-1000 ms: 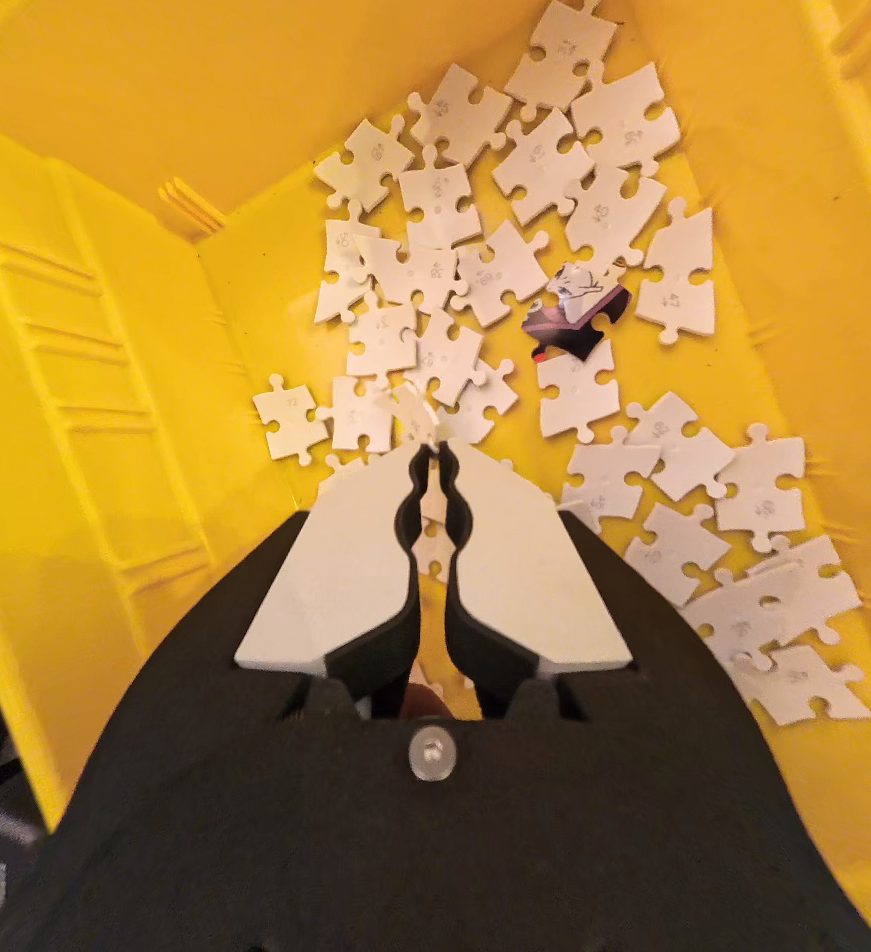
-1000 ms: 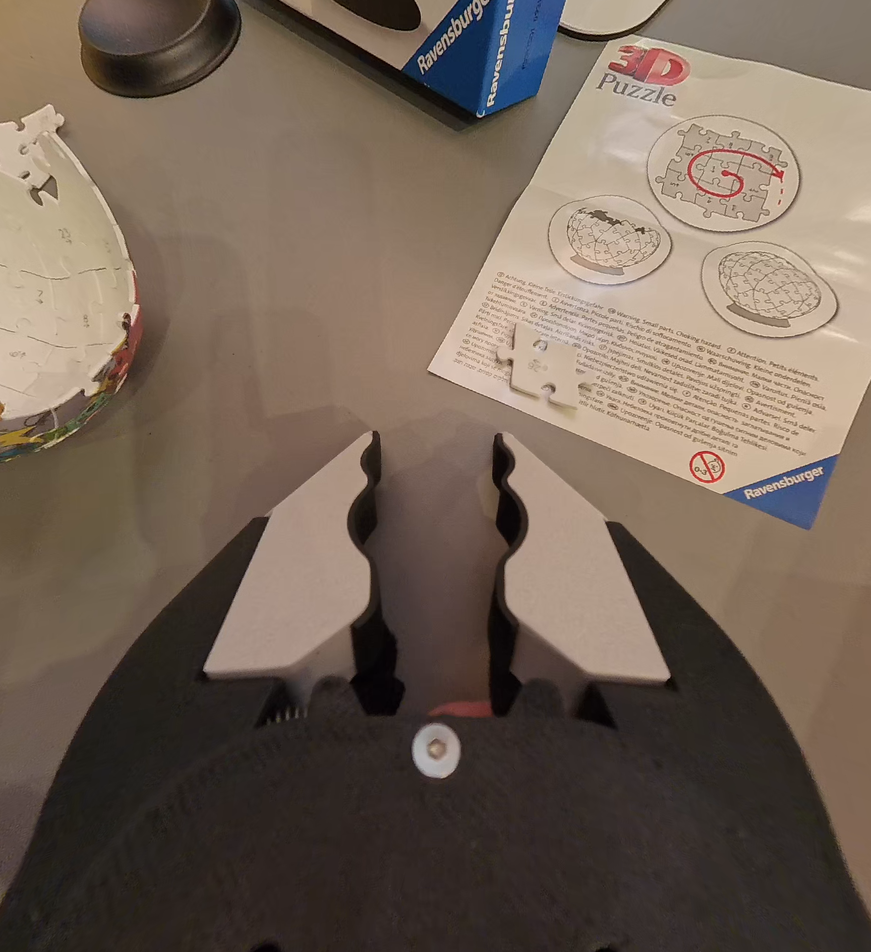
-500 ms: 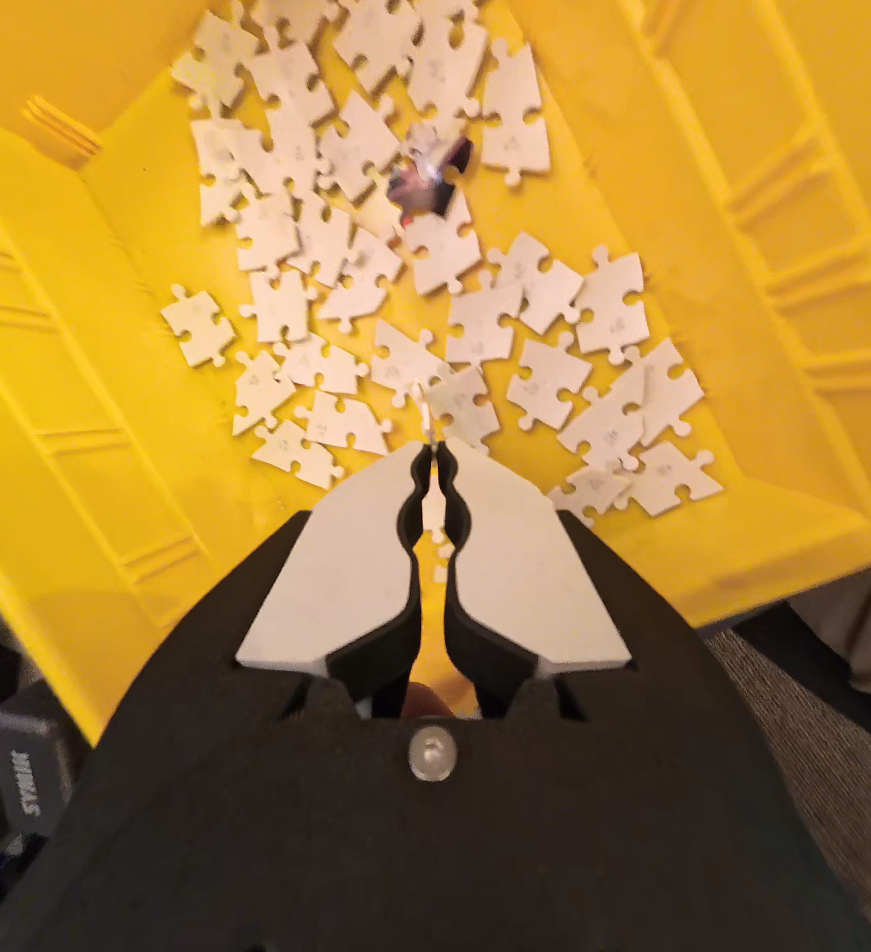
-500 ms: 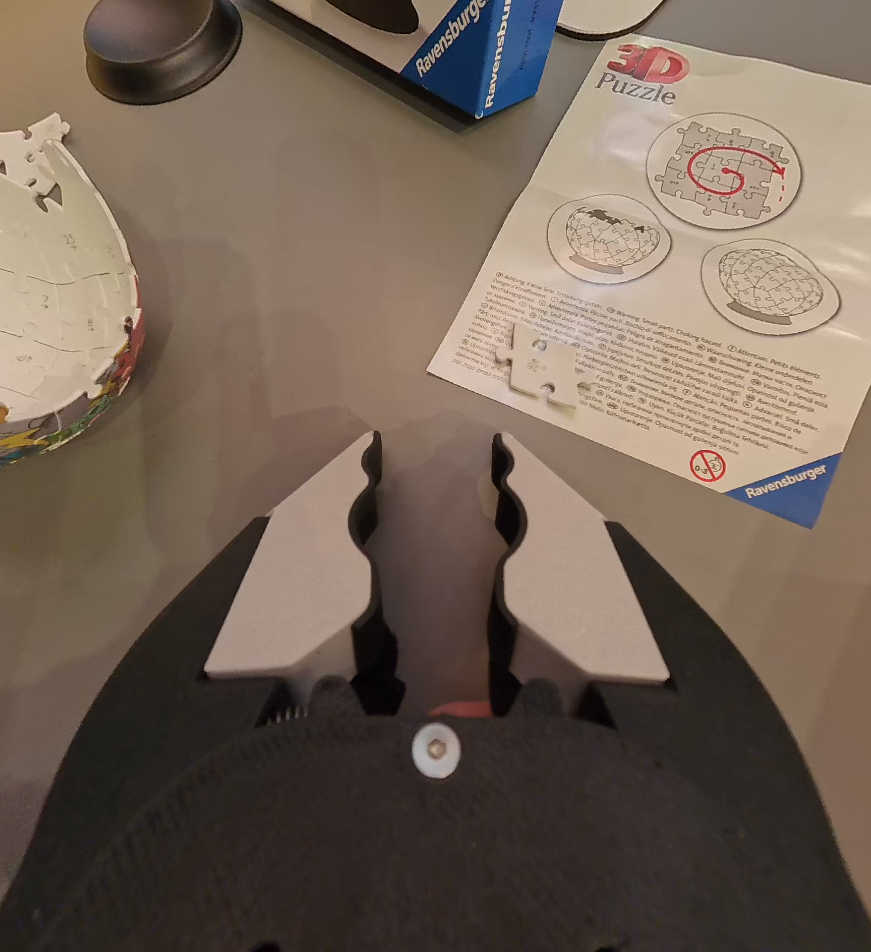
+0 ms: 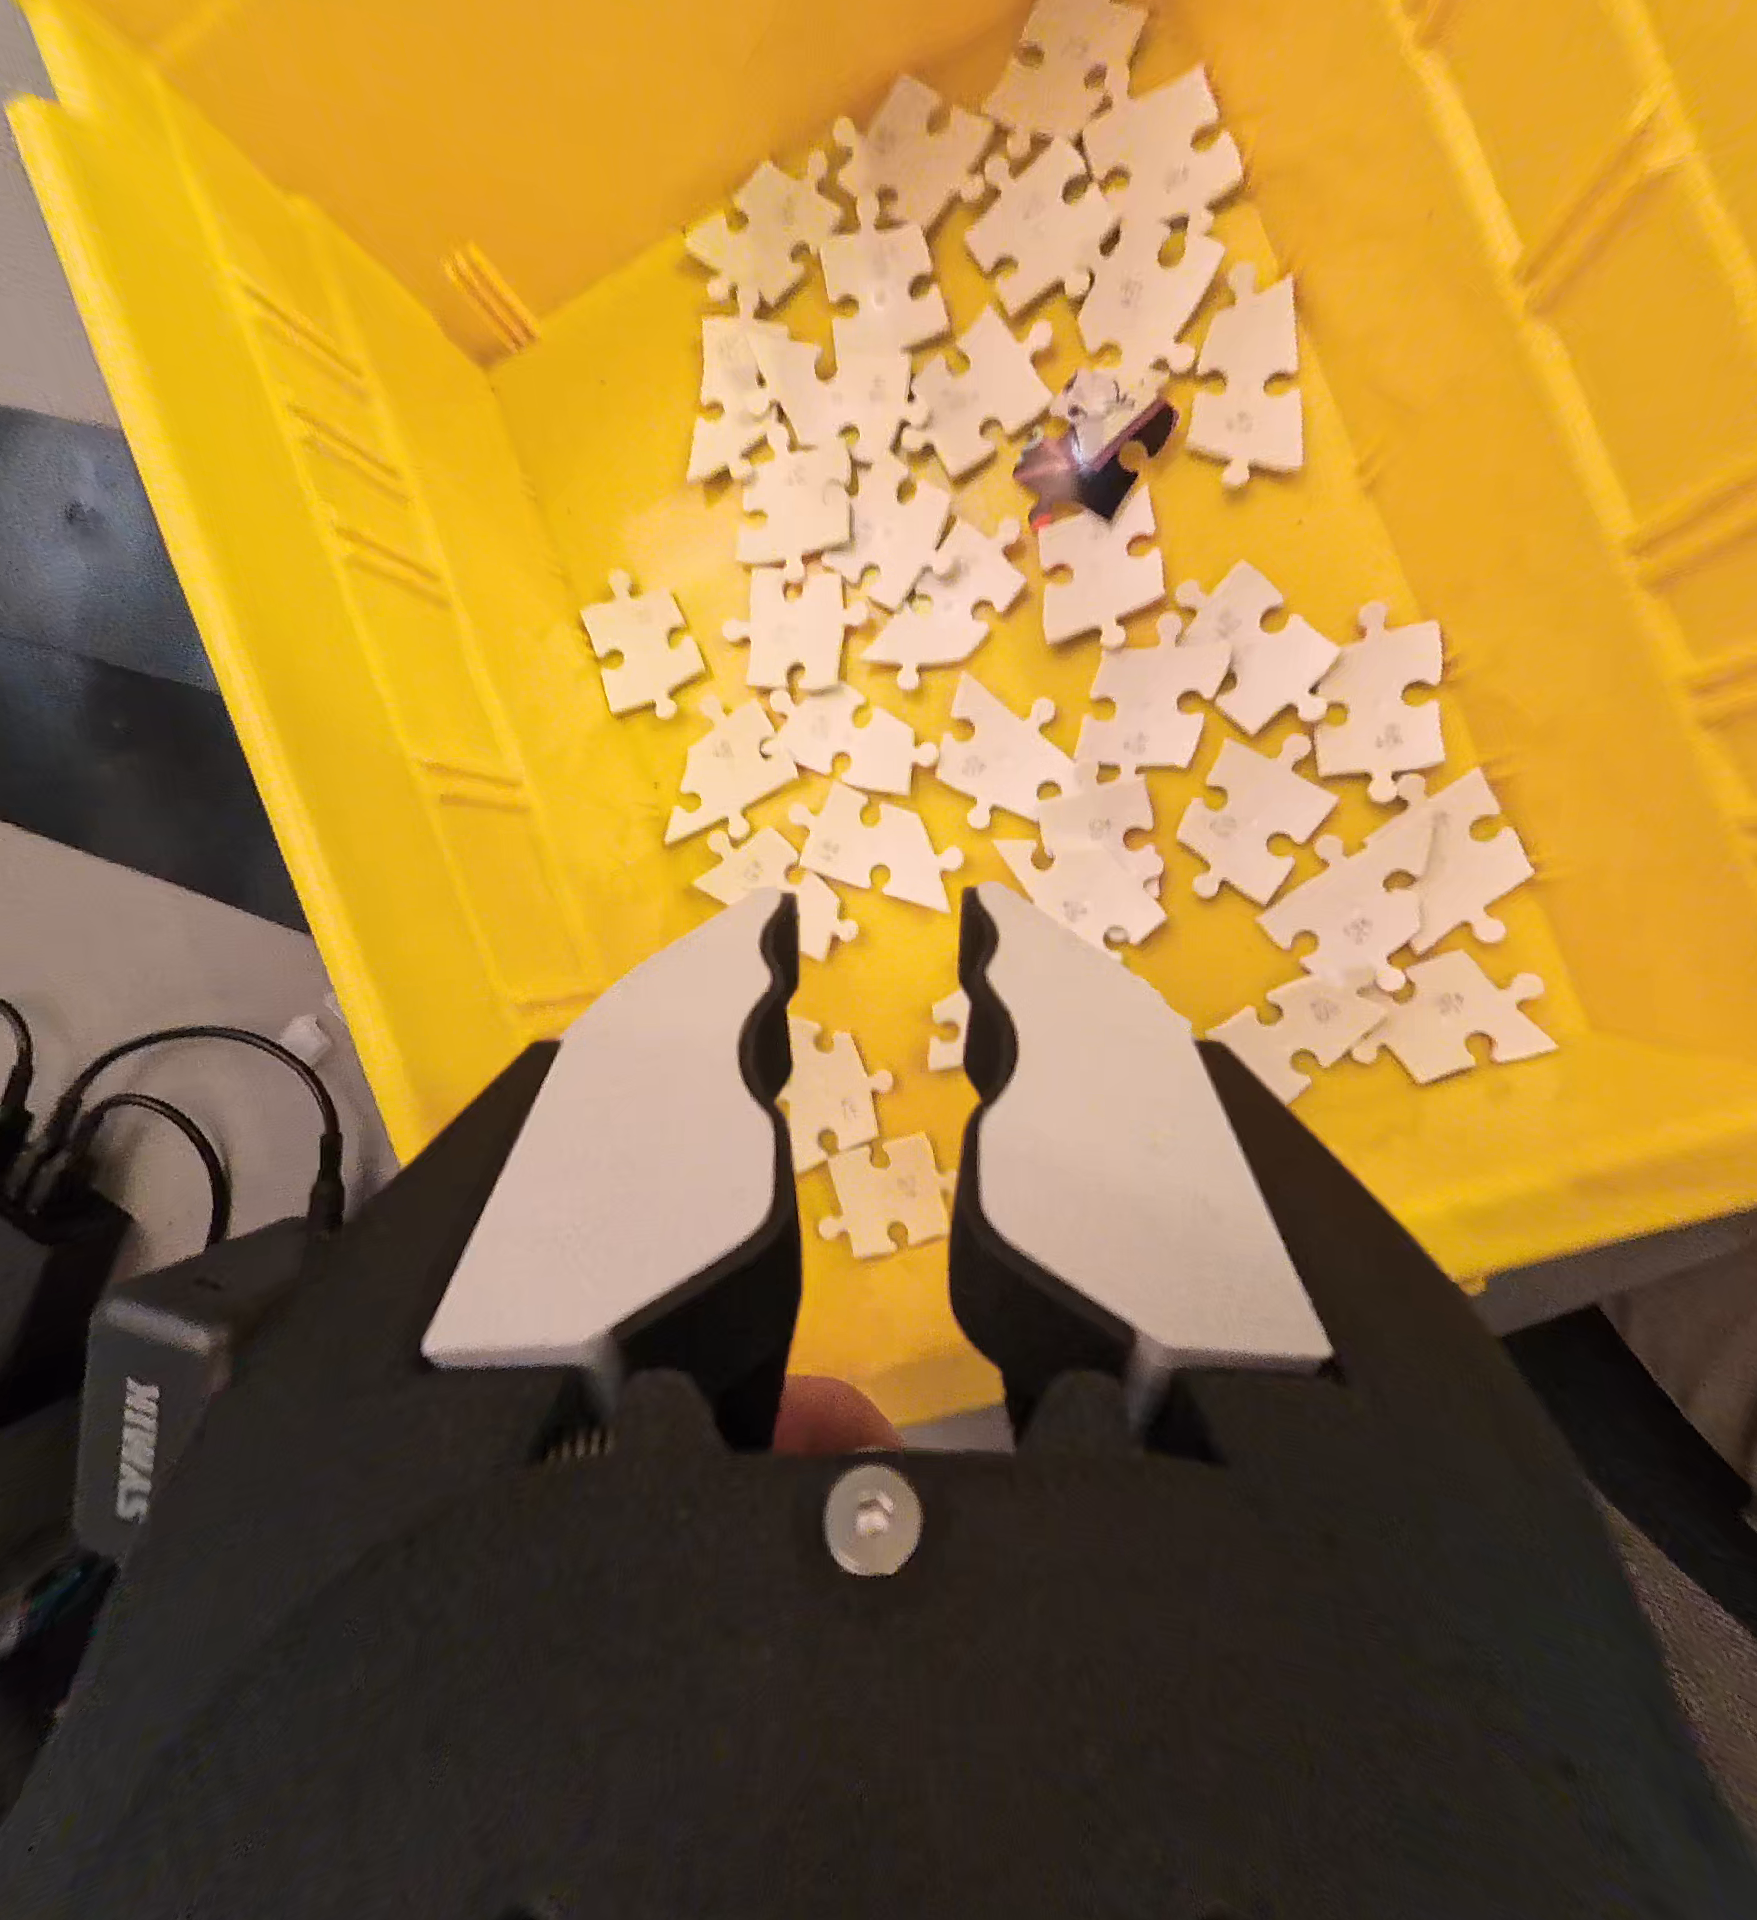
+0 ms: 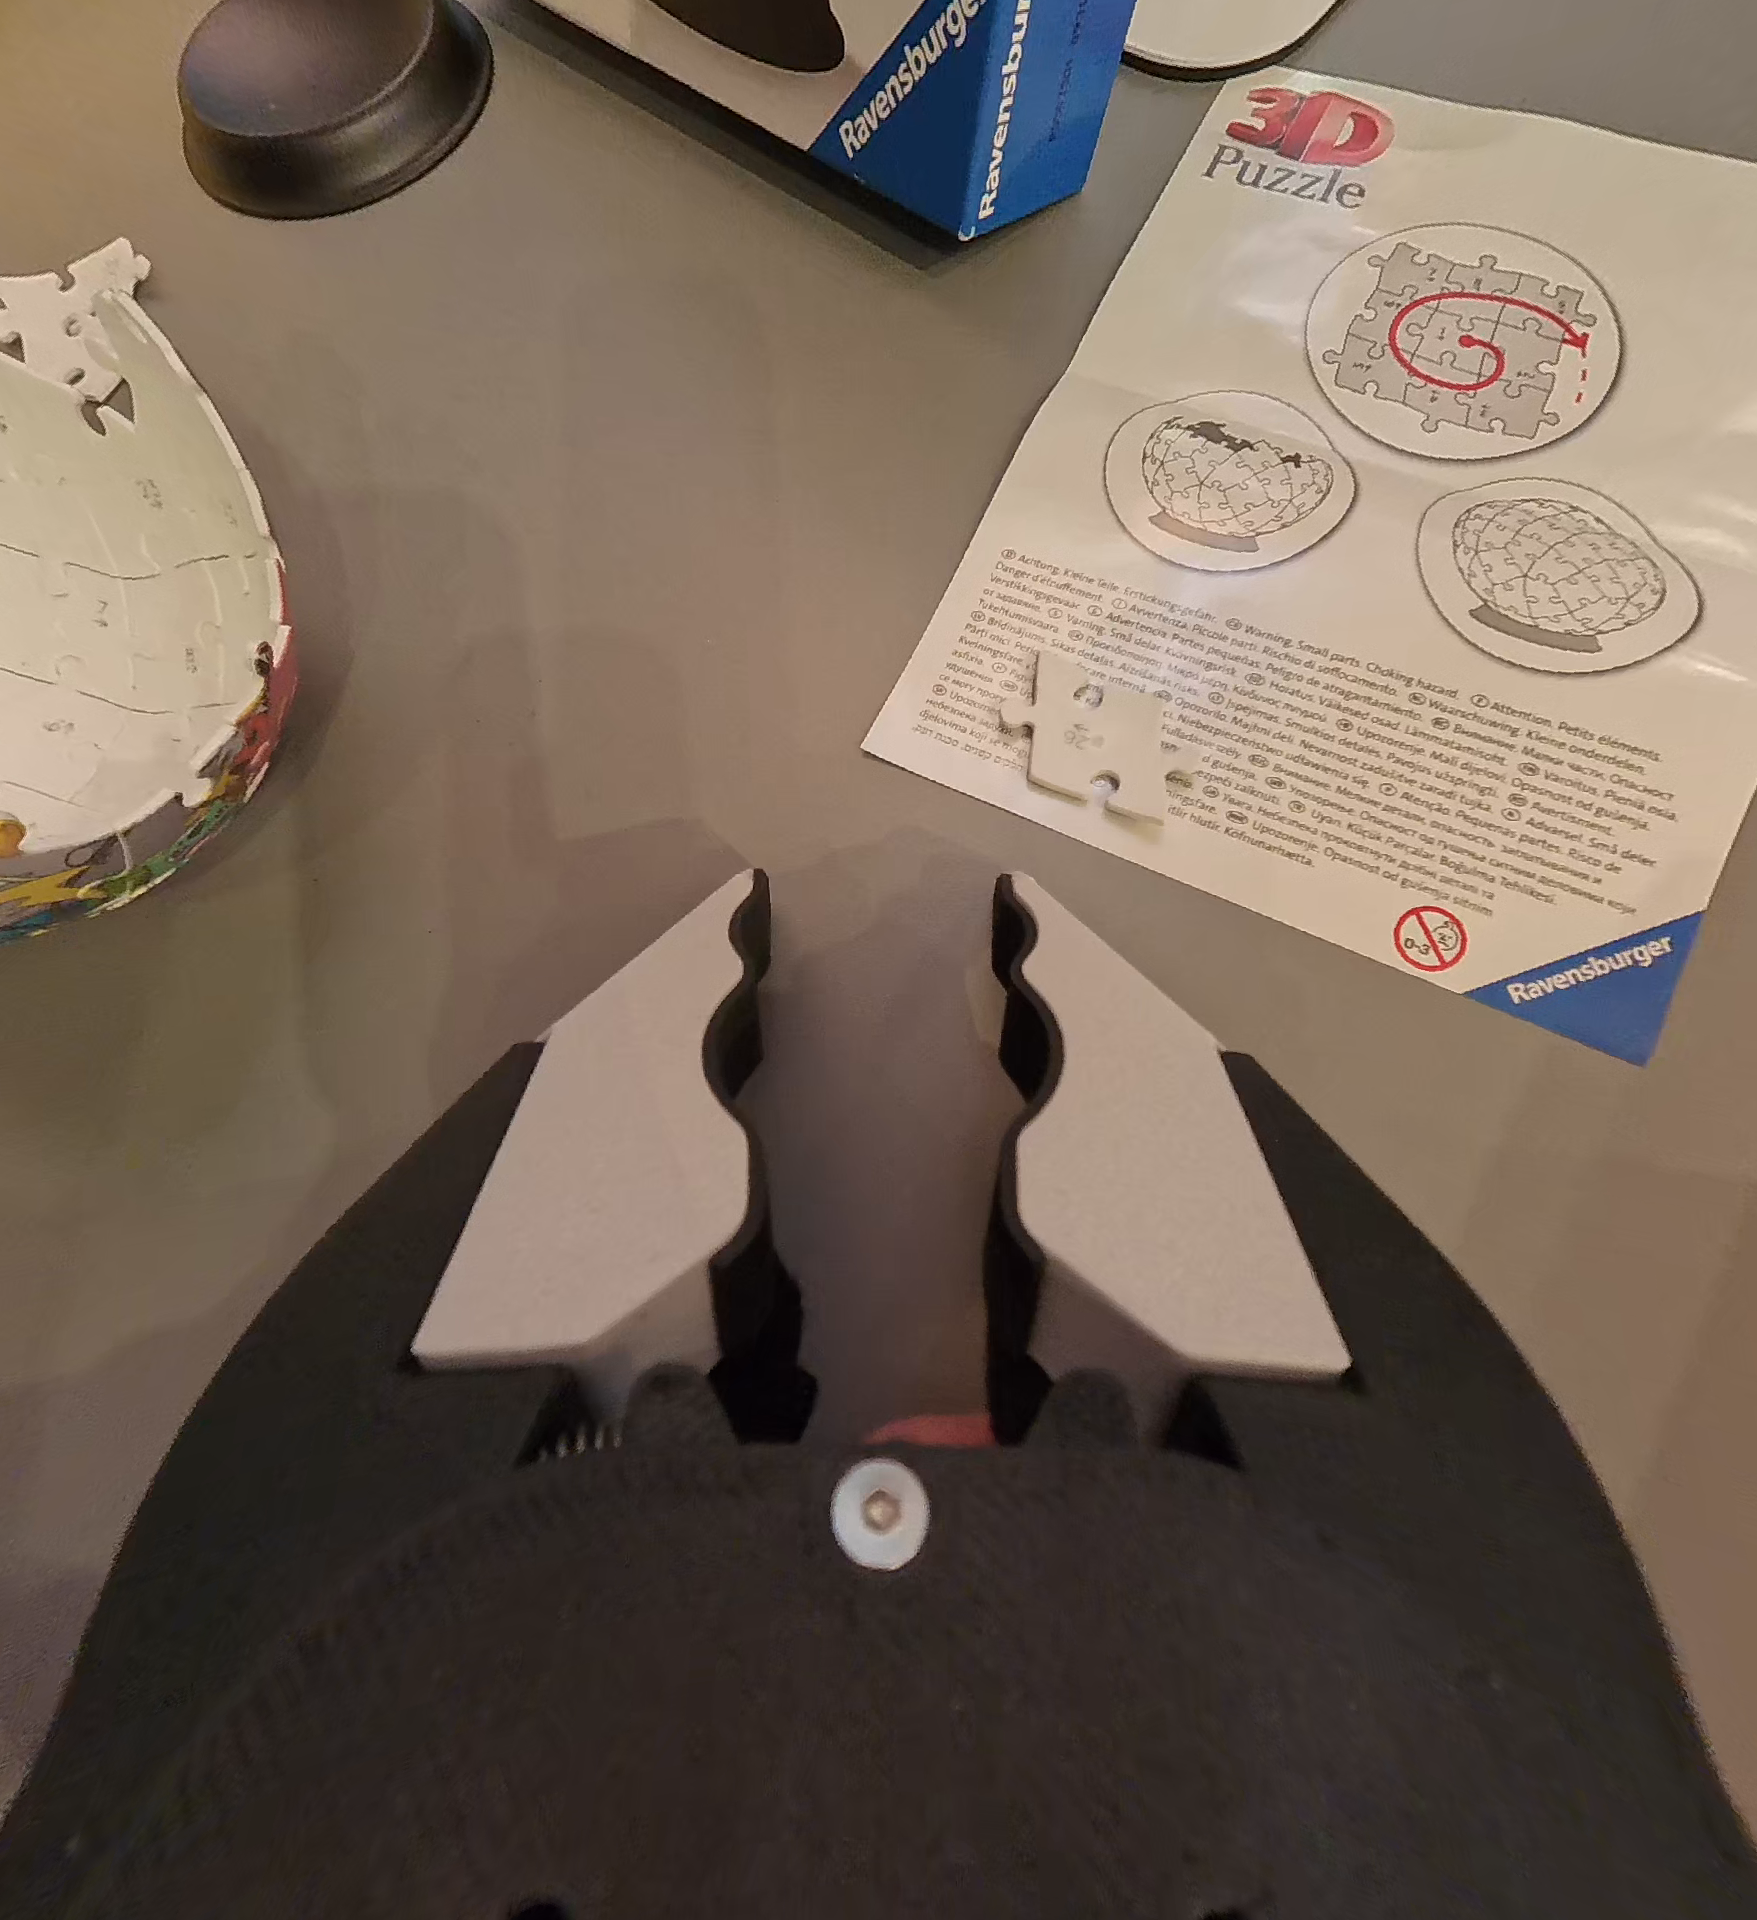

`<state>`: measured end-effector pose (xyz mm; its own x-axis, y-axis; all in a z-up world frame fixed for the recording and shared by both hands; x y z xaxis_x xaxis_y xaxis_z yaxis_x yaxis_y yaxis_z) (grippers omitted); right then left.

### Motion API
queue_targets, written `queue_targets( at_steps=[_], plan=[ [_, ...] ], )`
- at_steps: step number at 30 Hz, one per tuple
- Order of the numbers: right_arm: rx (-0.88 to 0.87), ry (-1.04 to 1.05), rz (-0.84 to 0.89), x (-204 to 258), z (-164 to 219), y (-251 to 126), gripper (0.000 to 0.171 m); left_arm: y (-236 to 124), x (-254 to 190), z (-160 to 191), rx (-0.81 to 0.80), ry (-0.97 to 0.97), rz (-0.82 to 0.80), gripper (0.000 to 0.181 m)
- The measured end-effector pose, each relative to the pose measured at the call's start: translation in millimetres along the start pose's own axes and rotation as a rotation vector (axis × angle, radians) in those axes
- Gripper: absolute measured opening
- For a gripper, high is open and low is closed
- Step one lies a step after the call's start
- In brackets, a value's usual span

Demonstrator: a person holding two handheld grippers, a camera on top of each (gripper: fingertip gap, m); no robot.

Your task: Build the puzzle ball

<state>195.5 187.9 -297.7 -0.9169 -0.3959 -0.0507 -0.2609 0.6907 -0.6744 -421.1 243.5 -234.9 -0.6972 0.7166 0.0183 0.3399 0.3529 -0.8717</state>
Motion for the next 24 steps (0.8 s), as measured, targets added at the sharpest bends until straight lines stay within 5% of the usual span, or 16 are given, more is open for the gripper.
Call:
queue_targets(
  at_steps=[5,24],
  plan=[
    [0.0,0.003,-0.001,-0.3,0.0,0.0,0.041,18.9,-6.8,-21.7,-0.028,0.136,0.023,0.044],
    [0.0,0.015,-0.002,-1.3,-0.1,0.0,0.039,93.7,-14.6,-59.1,-0.062,0.287,0.142,0.031]
  ],
)
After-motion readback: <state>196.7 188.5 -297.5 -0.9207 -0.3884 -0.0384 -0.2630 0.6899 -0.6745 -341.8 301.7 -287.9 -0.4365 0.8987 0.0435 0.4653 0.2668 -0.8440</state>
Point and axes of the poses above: each gripper's, where its closed fingertips meet, y out along the fingers, z out of its underside, x = y × z across the jaws, the point moved 5 cm from there along -y, back along the fingers, and after that the axes turned 12 degrees about z, right-handed, at the moved point
